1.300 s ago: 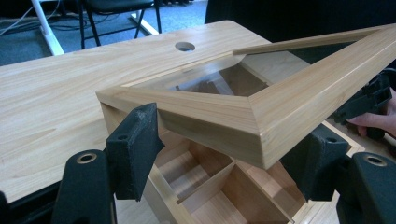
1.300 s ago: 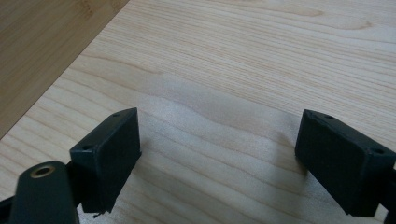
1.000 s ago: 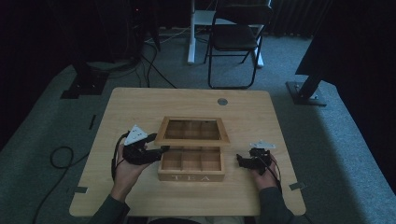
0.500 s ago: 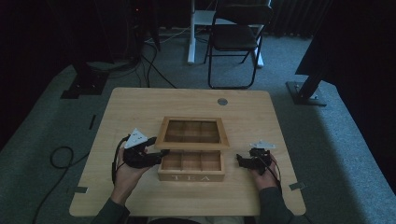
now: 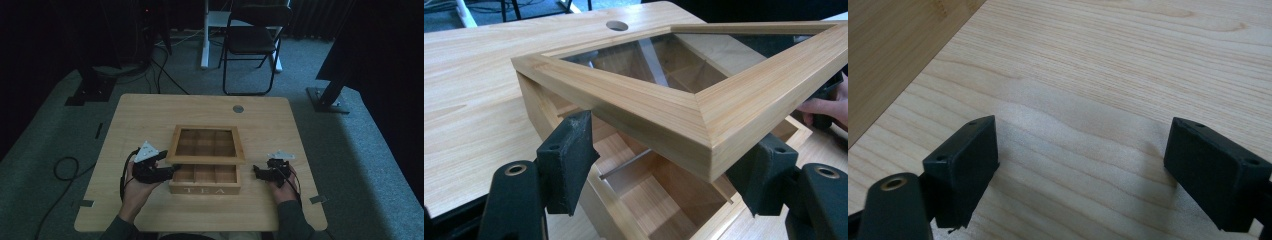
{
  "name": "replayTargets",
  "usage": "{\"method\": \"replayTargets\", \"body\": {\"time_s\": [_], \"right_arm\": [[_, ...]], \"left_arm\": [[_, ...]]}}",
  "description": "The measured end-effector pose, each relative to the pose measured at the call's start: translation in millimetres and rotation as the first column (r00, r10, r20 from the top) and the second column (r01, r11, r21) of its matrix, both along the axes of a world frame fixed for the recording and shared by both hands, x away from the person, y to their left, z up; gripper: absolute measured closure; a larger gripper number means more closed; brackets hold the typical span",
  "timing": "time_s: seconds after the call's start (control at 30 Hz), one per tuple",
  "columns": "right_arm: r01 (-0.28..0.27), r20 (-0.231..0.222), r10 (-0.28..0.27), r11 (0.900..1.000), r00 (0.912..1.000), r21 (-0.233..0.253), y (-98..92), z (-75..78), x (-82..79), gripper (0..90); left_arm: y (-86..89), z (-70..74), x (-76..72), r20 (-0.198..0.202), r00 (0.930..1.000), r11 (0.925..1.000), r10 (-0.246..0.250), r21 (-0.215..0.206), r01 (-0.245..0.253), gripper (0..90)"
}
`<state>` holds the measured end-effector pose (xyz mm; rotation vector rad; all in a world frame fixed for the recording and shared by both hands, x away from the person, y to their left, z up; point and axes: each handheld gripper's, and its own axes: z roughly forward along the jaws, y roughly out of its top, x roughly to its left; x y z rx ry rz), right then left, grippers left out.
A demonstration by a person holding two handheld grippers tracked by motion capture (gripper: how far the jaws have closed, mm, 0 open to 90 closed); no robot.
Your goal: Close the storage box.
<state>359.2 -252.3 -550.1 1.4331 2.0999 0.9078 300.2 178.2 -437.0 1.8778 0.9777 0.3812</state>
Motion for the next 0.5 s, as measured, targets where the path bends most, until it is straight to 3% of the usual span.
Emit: {"method": "replayTargets", "body": {"time_s": [0.5], "right_arm": [[-0.001,0.0,0.001,1.0,1.0,0.0,0.0,0.0,0.0,13.8]], "left_arm": [[-3.6,-10.4,-4.5,-0.013,0.9999,0.9998,-0.001,0.017,0.002,31.8]]}}
